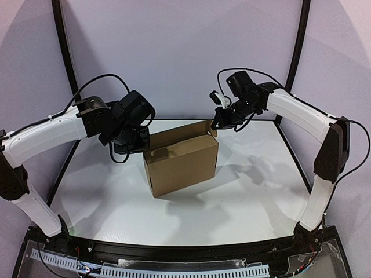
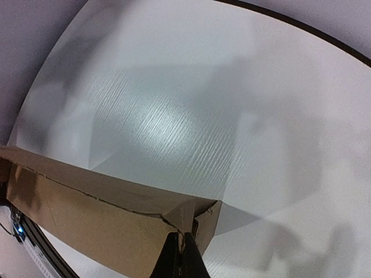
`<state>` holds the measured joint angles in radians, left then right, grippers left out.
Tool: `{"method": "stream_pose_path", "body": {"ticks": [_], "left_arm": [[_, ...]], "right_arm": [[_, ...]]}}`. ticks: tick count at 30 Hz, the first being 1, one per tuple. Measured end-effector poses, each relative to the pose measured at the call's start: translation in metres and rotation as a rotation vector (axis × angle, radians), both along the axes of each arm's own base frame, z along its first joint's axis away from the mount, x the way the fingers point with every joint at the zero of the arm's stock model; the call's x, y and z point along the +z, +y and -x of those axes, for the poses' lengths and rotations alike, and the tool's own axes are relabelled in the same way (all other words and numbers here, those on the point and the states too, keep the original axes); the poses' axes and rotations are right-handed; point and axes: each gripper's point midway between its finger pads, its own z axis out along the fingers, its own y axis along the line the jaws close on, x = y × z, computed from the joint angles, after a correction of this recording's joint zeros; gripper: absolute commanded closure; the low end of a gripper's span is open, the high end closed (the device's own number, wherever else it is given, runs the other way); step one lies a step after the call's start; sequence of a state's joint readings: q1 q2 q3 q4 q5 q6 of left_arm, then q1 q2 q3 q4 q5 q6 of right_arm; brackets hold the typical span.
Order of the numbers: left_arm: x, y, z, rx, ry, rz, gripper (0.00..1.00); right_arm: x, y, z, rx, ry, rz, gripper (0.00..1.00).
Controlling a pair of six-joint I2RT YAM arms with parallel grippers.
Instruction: Fold the paper box
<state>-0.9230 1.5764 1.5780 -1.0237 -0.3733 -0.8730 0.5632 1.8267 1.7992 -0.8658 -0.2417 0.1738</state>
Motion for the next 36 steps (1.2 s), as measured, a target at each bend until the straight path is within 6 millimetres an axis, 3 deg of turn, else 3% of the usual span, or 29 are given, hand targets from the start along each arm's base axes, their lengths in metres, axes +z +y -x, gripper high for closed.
{"method": "stream_pose_path", "body": {"ticks": [36], "left_arm": [[-0.001,-0.0024,-0.0045,0.046,0.038,-0.027,0.99]], "right_arm": [[-0.0028,0.0001,-0.0036,-0.045,-0.077,-0.009,1.0]]}}
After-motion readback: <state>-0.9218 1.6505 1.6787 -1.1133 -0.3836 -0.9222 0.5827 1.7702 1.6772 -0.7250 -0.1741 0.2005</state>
